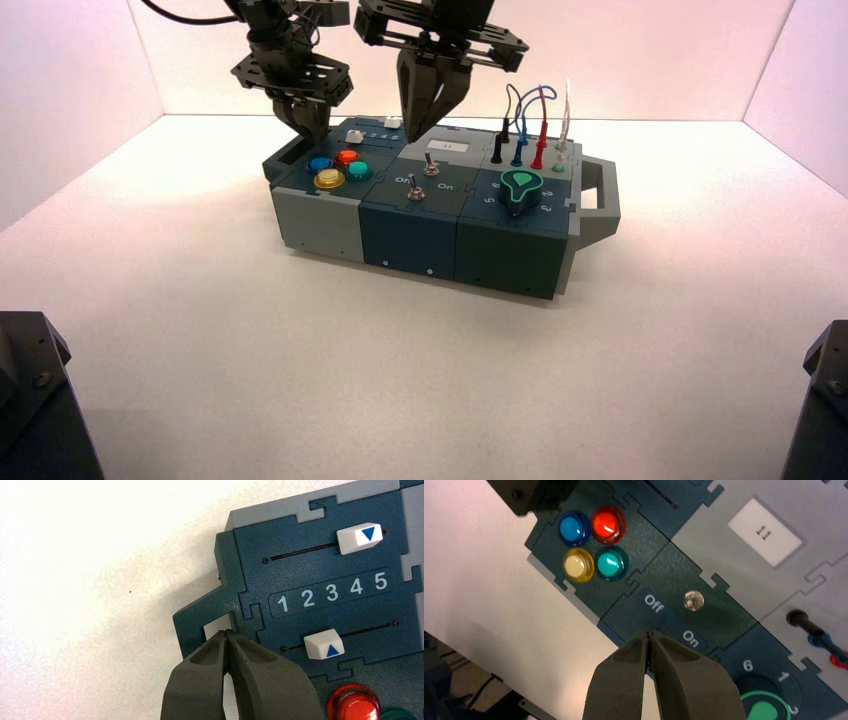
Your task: Flip the top switch on with the right gripper.
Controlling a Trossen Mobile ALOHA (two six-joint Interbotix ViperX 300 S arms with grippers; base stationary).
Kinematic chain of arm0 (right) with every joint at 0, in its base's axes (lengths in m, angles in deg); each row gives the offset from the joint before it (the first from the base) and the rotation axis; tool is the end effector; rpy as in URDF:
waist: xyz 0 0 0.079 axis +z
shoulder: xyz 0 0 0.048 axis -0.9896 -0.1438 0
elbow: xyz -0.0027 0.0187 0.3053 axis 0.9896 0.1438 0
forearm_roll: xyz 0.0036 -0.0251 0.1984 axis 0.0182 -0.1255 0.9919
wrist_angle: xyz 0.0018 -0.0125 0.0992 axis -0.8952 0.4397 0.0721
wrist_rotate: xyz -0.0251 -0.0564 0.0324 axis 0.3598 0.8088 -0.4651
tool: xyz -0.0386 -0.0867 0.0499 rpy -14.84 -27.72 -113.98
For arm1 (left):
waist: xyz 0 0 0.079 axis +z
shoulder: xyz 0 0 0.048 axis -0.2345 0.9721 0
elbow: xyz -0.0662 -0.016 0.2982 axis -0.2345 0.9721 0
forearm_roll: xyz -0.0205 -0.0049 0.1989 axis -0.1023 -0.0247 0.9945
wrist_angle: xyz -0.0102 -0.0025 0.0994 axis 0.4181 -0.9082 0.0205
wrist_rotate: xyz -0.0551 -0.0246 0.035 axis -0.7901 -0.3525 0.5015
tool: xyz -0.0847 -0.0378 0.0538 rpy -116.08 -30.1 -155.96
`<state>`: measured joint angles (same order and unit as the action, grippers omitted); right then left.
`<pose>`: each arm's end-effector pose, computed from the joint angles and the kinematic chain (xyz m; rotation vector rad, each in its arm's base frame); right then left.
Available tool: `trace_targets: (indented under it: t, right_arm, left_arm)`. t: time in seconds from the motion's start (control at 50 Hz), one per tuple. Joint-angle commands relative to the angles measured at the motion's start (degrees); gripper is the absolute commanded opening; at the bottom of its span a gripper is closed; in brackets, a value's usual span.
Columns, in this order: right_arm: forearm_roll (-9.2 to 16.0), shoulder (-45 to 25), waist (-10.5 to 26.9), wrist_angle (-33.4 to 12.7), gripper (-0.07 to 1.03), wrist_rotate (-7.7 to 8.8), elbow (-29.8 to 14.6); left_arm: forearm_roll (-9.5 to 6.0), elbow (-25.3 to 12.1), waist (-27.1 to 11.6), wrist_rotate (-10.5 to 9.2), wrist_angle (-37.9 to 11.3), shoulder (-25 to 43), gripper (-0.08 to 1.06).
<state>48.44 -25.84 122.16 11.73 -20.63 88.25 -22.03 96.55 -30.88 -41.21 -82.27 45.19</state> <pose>0.2986 0.2930 0.0853 -0.0700 1.3995 0.4972 0.3990 -0.1410 0.0017 0.3121 1.2477 -0.4679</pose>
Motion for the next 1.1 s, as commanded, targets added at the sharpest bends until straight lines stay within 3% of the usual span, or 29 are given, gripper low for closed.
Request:
trace_targets:
  t: [0.02,0.5,1.1]
  right_arm:
    - [0.1,0.0,0.4,0.2,-0.02,-0.35,-2.3]
    - [-2.6,-3.3,-0.5,0.3,-0.02,-0.44,-3.9]
    - [-3.9,-4.7,-2.4,0.3,-0.02,-0.44,-4.1]
  left_arm:
    - [0.18,0.5,-0.4,0.53,-0.1,2.3,-0.03]
    - [0.18,0.6,-0.4,0.53,0.2,2.6,-0.03]
    - [0.18,0.5,-0.4,0.7,0.4,3.8,-0.03]
